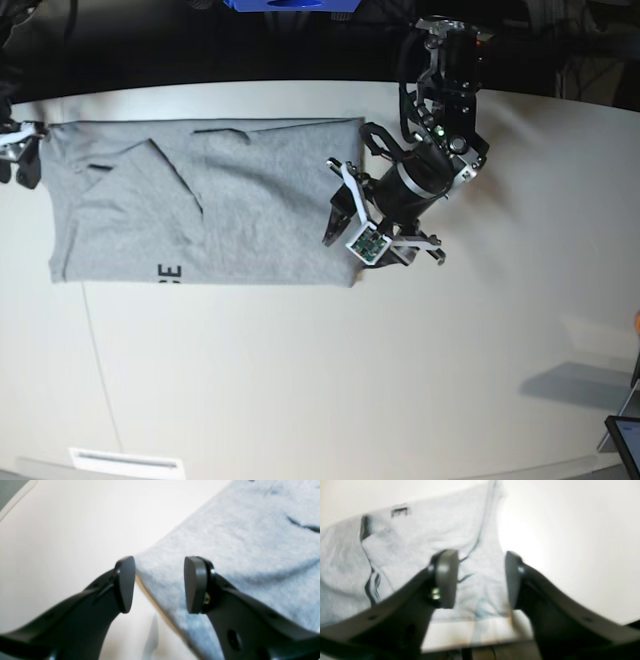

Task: Fold the T-shirt properly
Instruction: 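Move the left gripper to the folded end and pull it outward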

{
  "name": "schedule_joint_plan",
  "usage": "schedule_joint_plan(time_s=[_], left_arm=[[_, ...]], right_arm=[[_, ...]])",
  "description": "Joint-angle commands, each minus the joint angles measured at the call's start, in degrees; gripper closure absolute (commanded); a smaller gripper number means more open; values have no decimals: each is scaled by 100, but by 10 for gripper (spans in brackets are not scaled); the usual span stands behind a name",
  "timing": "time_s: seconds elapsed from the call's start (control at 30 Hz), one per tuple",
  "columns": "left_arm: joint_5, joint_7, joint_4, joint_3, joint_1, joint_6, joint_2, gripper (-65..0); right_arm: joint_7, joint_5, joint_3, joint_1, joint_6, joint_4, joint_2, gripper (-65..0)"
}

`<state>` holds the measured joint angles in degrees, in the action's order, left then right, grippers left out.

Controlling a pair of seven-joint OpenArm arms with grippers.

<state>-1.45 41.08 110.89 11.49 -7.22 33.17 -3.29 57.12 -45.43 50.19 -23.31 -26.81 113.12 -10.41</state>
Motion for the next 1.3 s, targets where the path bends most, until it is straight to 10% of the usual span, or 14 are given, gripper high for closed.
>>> schedule_joint_plan(time_s=[0.0, 0.2, 0.87, 1.27], left_arm=[[-35, -112, 71, -19, 50, -51, -45, -309], [-35, -130, -245, -256, -91, -77, -168, -307], [-35, -930, -1467, 324, -3, -420, 70, -307], [-44, -912, -1546, 315, -82, -772, -827, -307]], right_arm=[[42, -138, 172, 182, -84, 51, -150, -371], [798, -121, 356, 797, -409, -415, -317, -524], [798, -156, 356, 727, -453, -1101, -264, -518], [842, -156, 348, 727, -453, -1083, -255, -514]])
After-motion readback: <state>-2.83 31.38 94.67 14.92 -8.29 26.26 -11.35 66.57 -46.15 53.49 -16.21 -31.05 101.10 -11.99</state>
